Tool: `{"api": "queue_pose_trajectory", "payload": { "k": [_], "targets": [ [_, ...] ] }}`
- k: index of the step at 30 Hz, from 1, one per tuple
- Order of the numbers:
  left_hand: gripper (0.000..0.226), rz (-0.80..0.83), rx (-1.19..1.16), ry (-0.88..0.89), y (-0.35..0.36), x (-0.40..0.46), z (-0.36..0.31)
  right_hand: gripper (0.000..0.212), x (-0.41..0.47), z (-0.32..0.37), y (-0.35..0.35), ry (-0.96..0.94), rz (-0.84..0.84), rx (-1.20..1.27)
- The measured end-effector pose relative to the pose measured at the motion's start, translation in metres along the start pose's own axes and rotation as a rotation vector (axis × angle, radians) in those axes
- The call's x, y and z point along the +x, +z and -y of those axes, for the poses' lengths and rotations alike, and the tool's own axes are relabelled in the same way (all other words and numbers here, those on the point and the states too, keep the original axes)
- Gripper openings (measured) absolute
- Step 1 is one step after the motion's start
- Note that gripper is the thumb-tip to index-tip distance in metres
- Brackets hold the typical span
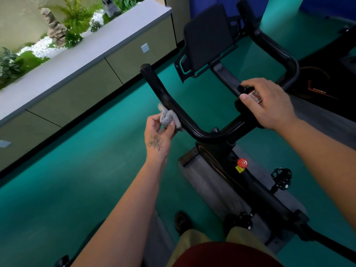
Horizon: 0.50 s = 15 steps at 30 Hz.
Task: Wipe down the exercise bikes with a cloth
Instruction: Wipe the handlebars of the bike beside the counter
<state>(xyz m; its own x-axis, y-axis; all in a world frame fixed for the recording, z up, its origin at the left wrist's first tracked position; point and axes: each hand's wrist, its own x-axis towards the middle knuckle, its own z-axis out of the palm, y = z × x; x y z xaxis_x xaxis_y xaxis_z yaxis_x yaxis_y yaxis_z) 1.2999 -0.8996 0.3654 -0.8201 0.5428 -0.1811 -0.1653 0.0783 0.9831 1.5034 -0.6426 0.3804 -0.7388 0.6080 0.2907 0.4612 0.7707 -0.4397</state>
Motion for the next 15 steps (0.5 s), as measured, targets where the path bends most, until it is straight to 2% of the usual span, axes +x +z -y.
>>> {"api": "queue_pose_trajectory", "payload": {
  "k": [4, 11, 15],
  "targets": [
    [0.022, 0.031, -0.003, 0.016, 0.004, -0.025, 0.015, 0.050, 0.000, 0.000, 0.000, -0.005, -0.005, -0.001],
    [0.030, -0.014, -0.002, 0.037, 0.006, -0.019, 0.003, 0.050, 0.000, -0.001, -0.001, 0.002, -0.015, 0.009],
    [0.026, -0.021, -0.008, 0.021, 0.011, -0.030, 0.009, 0.050, -0.001, -0.002, 0.000, 0.004, -0.019, 0.014]
  ]
}}
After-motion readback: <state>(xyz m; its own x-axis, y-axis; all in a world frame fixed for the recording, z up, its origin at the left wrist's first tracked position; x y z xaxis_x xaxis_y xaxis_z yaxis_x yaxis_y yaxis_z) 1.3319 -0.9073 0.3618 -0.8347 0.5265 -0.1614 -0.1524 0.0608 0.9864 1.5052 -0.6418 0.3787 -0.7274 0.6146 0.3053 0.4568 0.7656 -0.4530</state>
